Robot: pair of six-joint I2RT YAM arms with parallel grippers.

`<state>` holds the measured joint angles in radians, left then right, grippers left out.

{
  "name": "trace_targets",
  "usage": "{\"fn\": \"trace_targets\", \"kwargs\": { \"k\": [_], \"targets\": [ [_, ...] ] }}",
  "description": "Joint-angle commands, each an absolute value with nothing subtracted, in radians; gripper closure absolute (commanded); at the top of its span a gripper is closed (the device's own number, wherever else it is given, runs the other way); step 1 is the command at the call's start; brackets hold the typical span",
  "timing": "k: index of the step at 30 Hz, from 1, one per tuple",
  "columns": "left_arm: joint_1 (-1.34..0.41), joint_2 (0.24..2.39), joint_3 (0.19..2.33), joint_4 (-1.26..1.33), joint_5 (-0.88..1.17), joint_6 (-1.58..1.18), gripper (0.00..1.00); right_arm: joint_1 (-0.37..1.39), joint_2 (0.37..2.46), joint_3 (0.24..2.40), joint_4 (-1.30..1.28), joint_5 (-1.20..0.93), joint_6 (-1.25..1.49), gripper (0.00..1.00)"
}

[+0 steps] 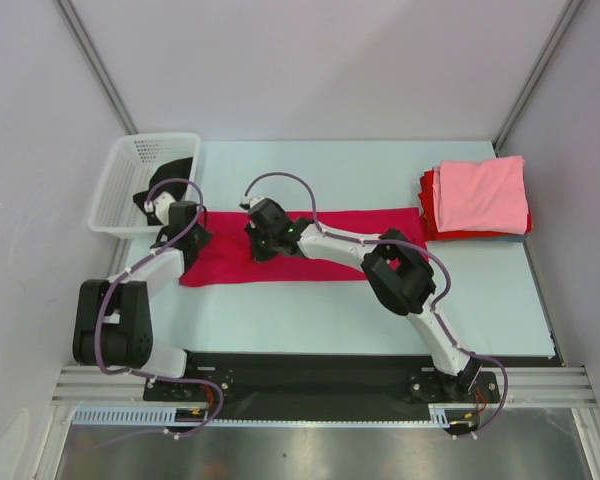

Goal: Fold and stack the t-shirts
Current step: Fold the tshirt

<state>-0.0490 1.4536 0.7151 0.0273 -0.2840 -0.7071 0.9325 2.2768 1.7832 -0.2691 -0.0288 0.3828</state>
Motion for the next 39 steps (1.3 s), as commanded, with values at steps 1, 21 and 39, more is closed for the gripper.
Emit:
{"fn": "trace_targets", "kwargs": {
  "k": [1,21,39],
  "targets": [
    [-0.041,1.373,0.7,0.038,-0.298,-0.718,1.0,0.922,2.188,1.764,-0.264,-0.106,0.353,1.0],
    [-0.112,0.994,0.433,-0.066,-0.221,-0.782,1.0,0.845,2.089,1.652,-0.313,-0.307,0.304,0.96],
    [-0.17,0.804,0.278,-0.15,-0.164,-0.887,1.0,0.825,2.086,1.646,-0.374,-0.345,0.265,0.89]
  ]
}}
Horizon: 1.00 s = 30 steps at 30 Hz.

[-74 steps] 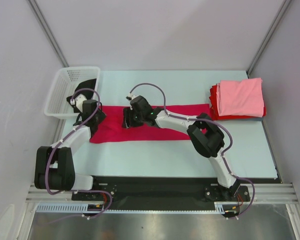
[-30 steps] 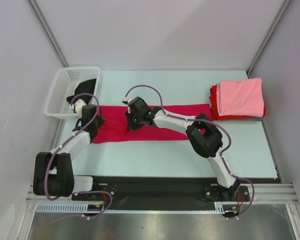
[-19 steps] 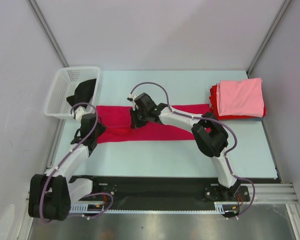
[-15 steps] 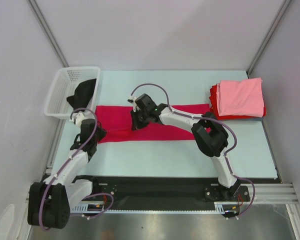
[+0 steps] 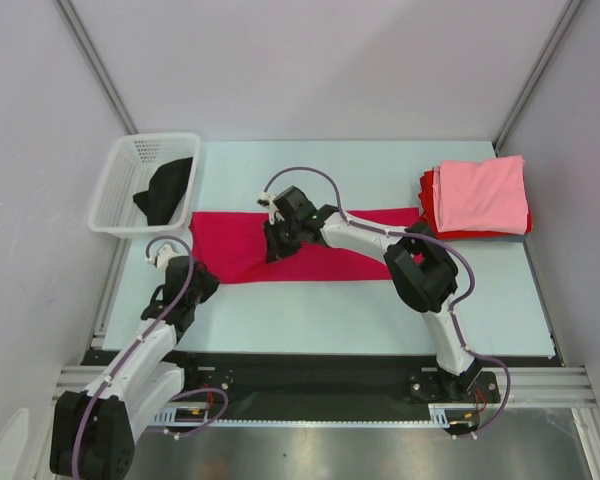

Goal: Fold and stack the t-shirts
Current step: Fold the tshirt

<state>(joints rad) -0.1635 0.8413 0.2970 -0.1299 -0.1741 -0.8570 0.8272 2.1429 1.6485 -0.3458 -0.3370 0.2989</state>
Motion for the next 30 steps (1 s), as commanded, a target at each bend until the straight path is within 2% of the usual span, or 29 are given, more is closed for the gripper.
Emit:
{"fn": "trace_targets", "kwargs": {
  "k": [1,4,6,7,13,17,30],
  "targets": [
    [-0.17,0.798,0.276,-0.155,-0.173,-0.887,1.0,0.824,2.089,1.644,-0.377,-0.345,0.261,0.84],
    [-0.17,0.779,0.279,-0.182,-0.208,-0.887,0.99,0.822,2.088,1.632,-0.387,-0.336,0.262,0.64],
    [-0.17,0.775,0.291,-0.201,-0.224,-0.885,0.99,0.819,2.083,1.623,-0.376,-0.34,0.279,0.55],
    [-0.17,0.775,0.296,-0.202,-0.229,-0.882,0.98,0.812,2.082,1.618,-0.368,-0.35,0.288,0.54],
    [-0.17,0.796,0.325,-0.229,-0.25,-0.861,0.97,0.759,2.075,1.542,-0.259,-0.474,0.444,0.53],
    [-0.17,0.805,0.321,-0.229,-0.279,-0.861,0.96,0.723,2.083,1.456,-0.096,-0.574,0.592,0.55],
    [-0.17,0.839,0.299,-0.192,-0.275,-0.848,0.96,0.729,2.18,1.466,-0.009,-0.634,0.739,0.59]
  ]
}}
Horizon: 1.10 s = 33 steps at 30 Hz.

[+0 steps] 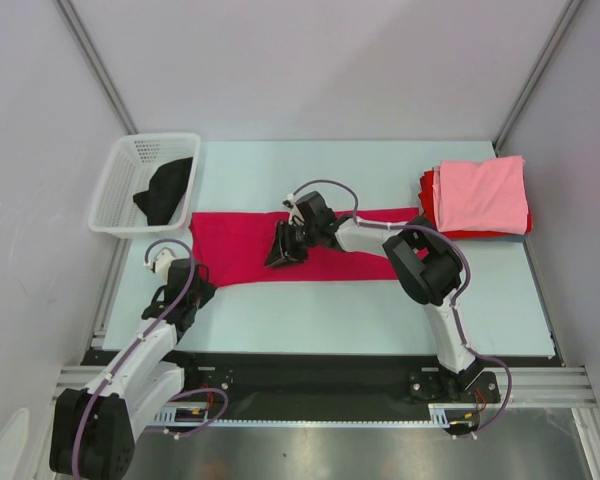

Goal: Fold and stack the t-shirts
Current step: Fold the tshirt

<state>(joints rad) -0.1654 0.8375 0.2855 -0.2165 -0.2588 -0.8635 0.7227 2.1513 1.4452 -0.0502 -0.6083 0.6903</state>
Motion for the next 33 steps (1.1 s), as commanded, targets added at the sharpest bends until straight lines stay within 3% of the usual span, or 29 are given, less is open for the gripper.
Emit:
{"fn": "trace_targets", "kwargs": {
  "k": [1,10,13,16,17,22,25,27,33],
  "targets": [
    [-0.17,0.839,0.298,-0.192,-0.278,-0.847,0.96,0.733,2.187,1.479,-0.037,-0.612,0.739,0.59],
    [-0.17,0.834,0.276,-0.181,-0.293,-0.842,0.98,0.752,2.233,1.517,-0.115,-0.542,0.727,0.67],
    [-0.17,0.839,0.273,-0.175,-0.29,-0.842,0.98,0.75,2.229,1.514,-0.123,-0.531,0.726,0.8],
    [-0.169,0.842,0.273,-0.173,-0.291,-0.841,0.98,0.746,2.217,1.505,-0.129,-0.52,0.726,0.99],
    [-0.17,0.844,0.273,-0.172,-0.293,-0.838,0.98,0.744,2.211,1.503,-0.129,-0.519,0.726,1.0],
    [-0.169,0.848,0.276,-0.172,-0.296,-0.836,0.94,0.738,2.181,1.525,-0.21,-0.496,0.706,1.0],
    [-0.169,0.842,0.279,-0.176,-0.287,-0.842,0.79,0.742,2.171,1.546,-0.279,-0.469,0.68,0.8],
    [-0.17,0.822,0.288,-0.196,-0.281,-0.842,0.78,0.738,2.152,1.531,-0.281,-0.457,0.666,0.69],
    [-0.169,0.778,0.374,-0.279,-0.299,-0.801,0.62,0.704,2.03,1.427,-0.232,-0.437,0.644,0.66]
  ]
}}
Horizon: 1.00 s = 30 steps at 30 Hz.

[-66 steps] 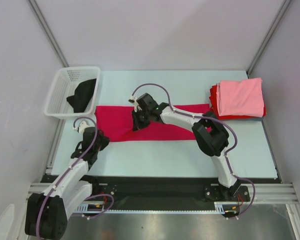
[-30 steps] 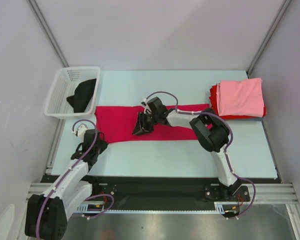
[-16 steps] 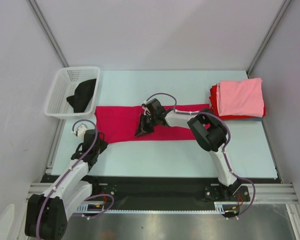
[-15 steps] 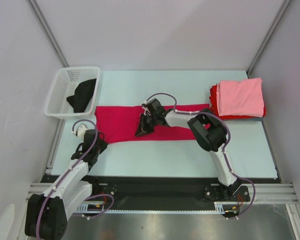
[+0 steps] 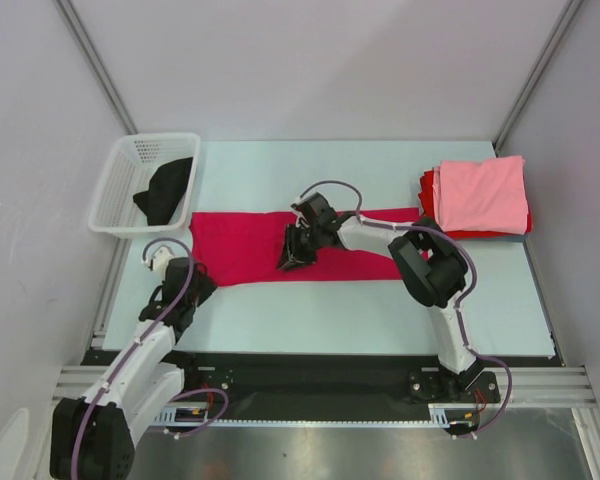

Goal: Fold and stack the t-shirts
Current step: Fold the tshirt

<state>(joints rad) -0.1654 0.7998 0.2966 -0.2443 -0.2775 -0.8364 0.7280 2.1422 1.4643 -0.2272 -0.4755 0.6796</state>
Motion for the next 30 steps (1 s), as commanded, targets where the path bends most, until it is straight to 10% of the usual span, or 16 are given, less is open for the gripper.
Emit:
{"fn": "trace_targets", "kwargs": {
  "k": [1,6,18,30],
  "targets": [
    [-0.17,0.787,0.411,-0.293,-0.308,-0.793,0.5,0.698,2.013,1.413,-0.232,-0.43,0.637,0.66],
    [-0.169,0.811,0.498,-0.353,-0.387,-0.793,0.0,0.649,1.881,1.309,-0.232,-0.388,0.58,0.66],
    [-0.155,1.151,0.702,-0.143,-0.37,-0.896,0.01,0.586,1.546,1.0,-0.146,-0.173,0.514,0.71],
    [-0.244,1.702,1.279,-0.507,-0.526,-1.123,0.17,0.574,1.439,0.914,-0.146,-0.052,0.54,0.73]
  ]
}}
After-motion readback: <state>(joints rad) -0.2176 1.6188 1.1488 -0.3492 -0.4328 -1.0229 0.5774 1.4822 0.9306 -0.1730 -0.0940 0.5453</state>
